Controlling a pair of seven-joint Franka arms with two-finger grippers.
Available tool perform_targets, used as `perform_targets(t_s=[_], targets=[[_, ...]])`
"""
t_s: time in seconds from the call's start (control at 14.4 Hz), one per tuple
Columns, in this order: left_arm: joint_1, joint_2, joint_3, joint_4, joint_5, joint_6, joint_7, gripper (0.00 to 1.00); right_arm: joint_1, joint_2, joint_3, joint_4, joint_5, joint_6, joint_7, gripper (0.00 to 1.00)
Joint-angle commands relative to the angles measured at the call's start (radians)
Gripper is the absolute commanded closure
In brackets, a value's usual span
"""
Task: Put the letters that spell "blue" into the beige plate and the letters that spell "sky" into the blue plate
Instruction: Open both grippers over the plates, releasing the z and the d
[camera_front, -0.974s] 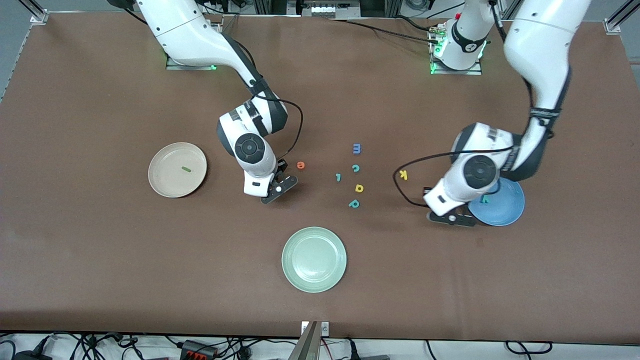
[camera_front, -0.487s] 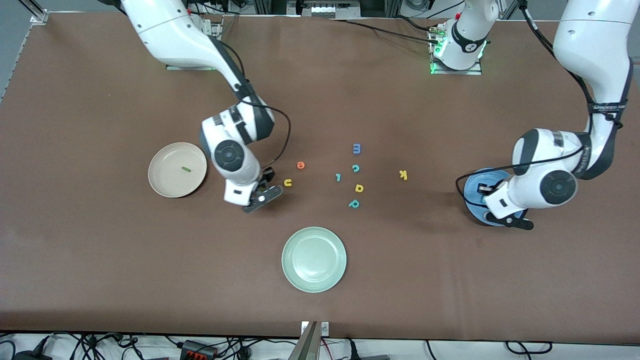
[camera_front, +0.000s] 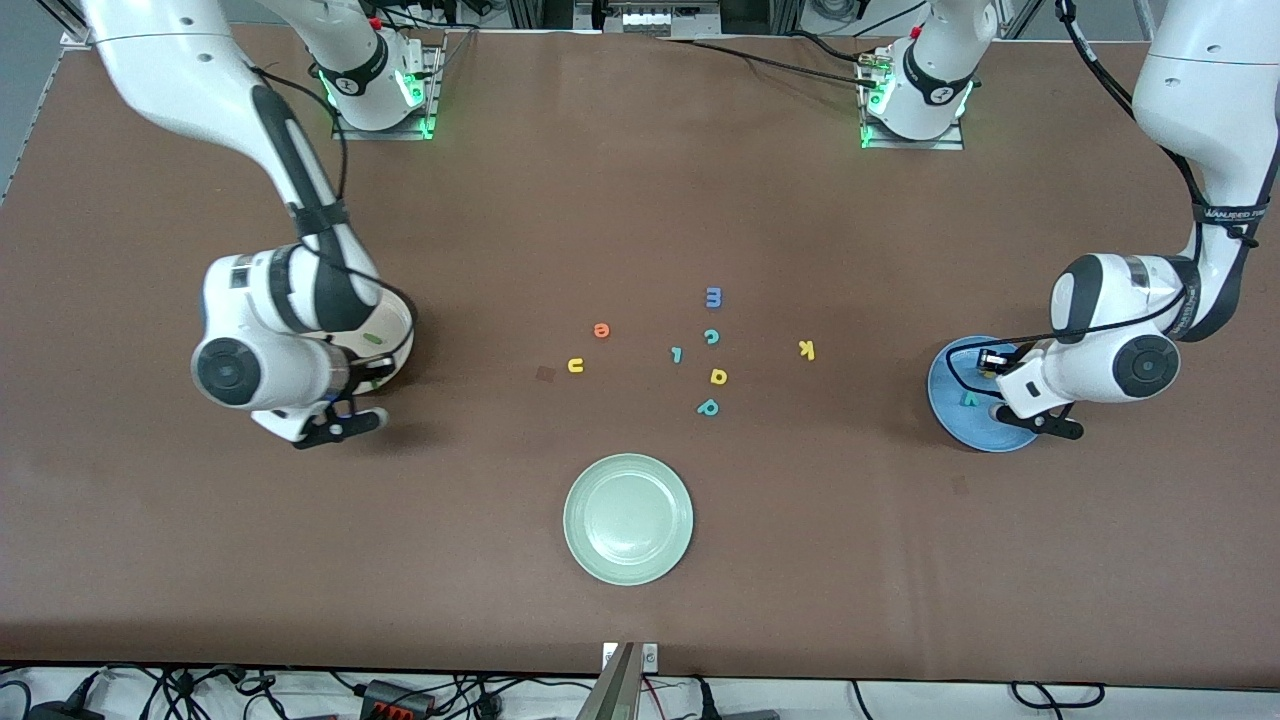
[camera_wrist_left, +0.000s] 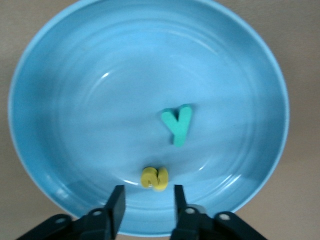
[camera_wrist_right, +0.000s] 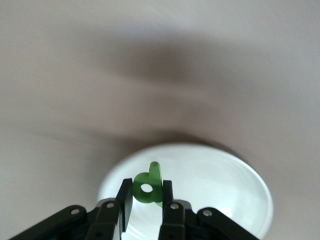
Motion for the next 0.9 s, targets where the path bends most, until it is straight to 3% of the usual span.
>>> perform_targets(t_s=[0.0, 0.28, 0.35, 0.42, 0.49, 0.63, 0.83], targets=[[0.006, -0.029, -0.053, -0.004, 0.023, -0.017, -0.005, 0.00, -0.055, -0.066, 0.016, -0.121, 0.001, 0.000, -0.002, 0.84], [0.006, -0.060, -0.185, -0.007, 0.020, -0.076, -0.123, 0.00, -0.126, -0.035, 0.016, -0.146, 0.001, 0.009, -0.086, 0.83], [0.002, -0.057, -0.216, -0.010, 0.022, -0.076, -0.180, 0.00, -0.127, -0.035, 0.016, -0.149, 0.001, 0.009, -0.086, 0.72], [-0.004, -0.057, -0.251, -0.016, 0.022, -0.073, -0.233, 0.00, -0.127, -0.035, 0.016, -0.149, 0.005, 0.003, -0.077, 0.12], [-0.004, -0.043, -0.292, -0.017, 0.022, -0.065, -0.295, 0.00, -0.129, -0.041, 0.016, -0.141, 0.005, -0.005, -0.077, 0.00], [-0.030, -0.019, -0.352, -0.026, 0.025, -0.012, -0.420, 0.00, -0.111, -0.047, 0.025, -0.103, 0.013, -0.032, -0.059, 0.00], [-0.182, 0.013, -0.345, -0.027, 0.087, 0.027, -0.680, 0.00, -0.048, -0.043, 0.053, -0.034, 0.018, -0.022, -0.022, 0.00]])
